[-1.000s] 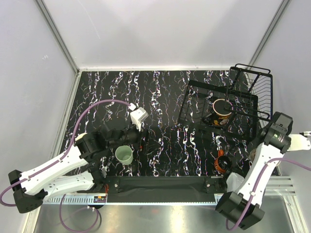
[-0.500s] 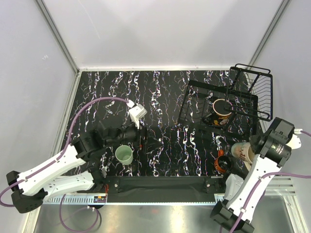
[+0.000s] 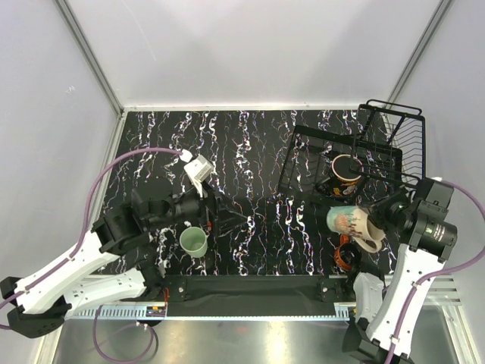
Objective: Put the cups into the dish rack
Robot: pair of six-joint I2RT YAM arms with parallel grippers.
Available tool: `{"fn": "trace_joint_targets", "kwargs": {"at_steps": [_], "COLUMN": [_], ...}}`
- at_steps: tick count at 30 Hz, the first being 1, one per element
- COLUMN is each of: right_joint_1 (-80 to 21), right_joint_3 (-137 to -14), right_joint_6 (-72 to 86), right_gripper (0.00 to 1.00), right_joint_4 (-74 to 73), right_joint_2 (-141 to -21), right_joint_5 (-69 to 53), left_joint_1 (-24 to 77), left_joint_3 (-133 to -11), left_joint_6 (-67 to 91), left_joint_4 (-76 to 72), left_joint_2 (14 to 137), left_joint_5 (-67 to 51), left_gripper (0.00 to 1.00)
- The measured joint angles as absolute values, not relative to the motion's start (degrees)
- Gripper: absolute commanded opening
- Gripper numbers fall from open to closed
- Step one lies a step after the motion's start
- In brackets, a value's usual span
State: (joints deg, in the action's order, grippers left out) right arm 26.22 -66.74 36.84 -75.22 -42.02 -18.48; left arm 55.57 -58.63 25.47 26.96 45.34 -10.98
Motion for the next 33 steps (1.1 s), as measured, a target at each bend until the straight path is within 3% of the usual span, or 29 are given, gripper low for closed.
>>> {"fn": "trace_joint_targets", "kwargs": {"at_steps": [8, 14, 18, 25, 29, 33], "right_joint_1": [17.61, 5.17, -0.67, -2.22, -2.22, -2.20], "right_joint_3": [-65.19, -67.85, -70.74, -73.21, -73.78, -73.47], "right_joint_6": [38.98, 45.08, 51.07, 62.37, 71.09, 82.89], "right_gripper": [0.00, 0.00, 0.00, 0.00, 0.00, 0.00], "right_joint_4": [-73.71, -65.65, -55.18, -36.99, -25.32, -11.31], "right_joint_2": [-43.09, -51.86, -58.35, -63.59, -65.10, -65.25], "right_joint_5": [-31.77, -36.71, -38.57, -44.73, -48.73, -52.27], "left_joint_1": [55.40, 55.40, 55.37, 55.27, 55.22, 55.24], "left_joint_3": [-59.16, -60.03, -59.37, -56.49, -54.74, -50.96], "left_joint_6": [25.08, 24.08, 23.42, 23.40, 23.97, 23.73], "left_joint_4": [26.79, 26.63, 25.50, 18.96, 11.33, 1.48], "left_joint_2": [43.00, 41.10, 38.83, 33.41, 37.21, 44.12], "left_joint_5": [-8.71, -5.26, -0.64, 3.90, 1.54, -2.00], "left_gripper": [0.94, 0.95, 0.95, 0.96, 0.86, 0.92]}}
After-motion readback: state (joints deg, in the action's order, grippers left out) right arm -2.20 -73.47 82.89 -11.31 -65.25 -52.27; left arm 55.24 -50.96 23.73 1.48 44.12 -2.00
